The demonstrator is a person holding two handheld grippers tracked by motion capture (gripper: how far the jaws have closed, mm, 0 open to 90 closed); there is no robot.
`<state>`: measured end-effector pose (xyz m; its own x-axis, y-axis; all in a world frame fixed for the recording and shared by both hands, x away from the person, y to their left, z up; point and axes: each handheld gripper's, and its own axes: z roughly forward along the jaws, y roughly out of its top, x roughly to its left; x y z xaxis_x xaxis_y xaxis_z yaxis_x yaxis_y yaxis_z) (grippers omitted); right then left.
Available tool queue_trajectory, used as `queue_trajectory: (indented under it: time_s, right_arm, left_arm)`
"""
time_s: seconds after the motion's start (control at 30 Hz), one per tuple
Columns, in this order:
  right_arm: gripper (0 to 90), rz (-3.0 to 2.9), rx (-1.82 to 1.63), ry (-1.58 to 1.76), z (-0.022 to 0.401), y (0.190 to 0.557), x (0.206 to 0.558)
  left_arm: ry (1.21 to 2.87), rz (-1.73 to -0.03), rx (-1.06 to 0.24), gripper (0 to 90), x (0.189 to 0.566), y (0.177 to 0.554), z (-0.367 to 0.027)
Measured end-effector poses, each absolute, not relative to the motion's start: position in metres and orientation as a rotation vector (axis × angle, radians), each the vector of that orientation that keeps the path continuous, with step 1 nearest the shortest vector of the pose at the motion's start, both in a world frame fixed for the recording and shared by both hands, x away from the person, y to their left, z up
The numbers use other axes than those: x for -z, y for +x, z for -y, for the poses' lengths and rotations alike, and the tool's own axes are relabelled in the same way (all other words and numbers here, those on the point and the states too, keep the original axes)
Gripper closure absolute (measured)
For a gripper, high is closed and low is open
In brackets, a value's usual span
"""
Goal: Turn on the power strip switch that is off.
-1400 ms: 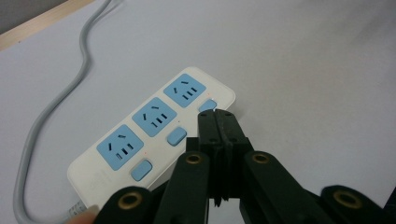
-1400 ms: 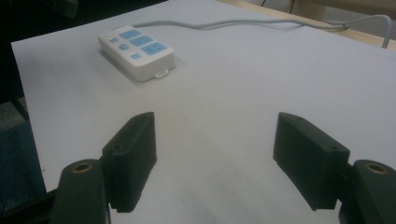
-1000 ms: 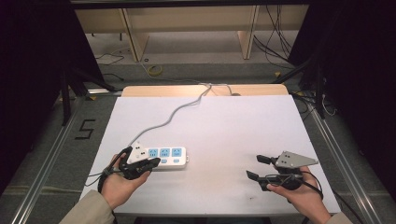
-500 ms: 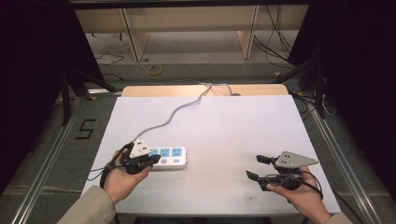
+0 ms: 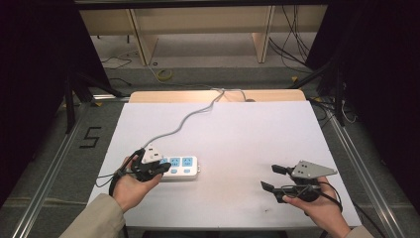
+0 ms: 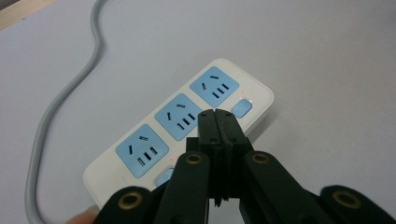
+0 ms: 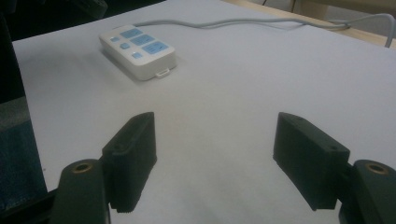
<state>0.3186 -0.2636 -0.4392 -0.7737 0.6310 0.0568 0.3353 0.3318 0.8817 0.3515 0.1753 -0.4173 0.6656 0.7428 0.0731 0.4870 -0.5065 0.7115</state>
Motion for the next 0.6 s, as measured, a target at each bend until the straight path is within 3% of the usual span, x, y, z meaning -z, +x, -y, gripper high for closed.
queue_trajectory:
  time_s: [0.6]
  right_arm:
    - [30.3,-2.306,-1.419,0.866,0.2636,0.3187,0.4394]
  left_arm:
    - [2.246,-0.96,-0.468,90.0,0.4216,0.3621,-0.1704]
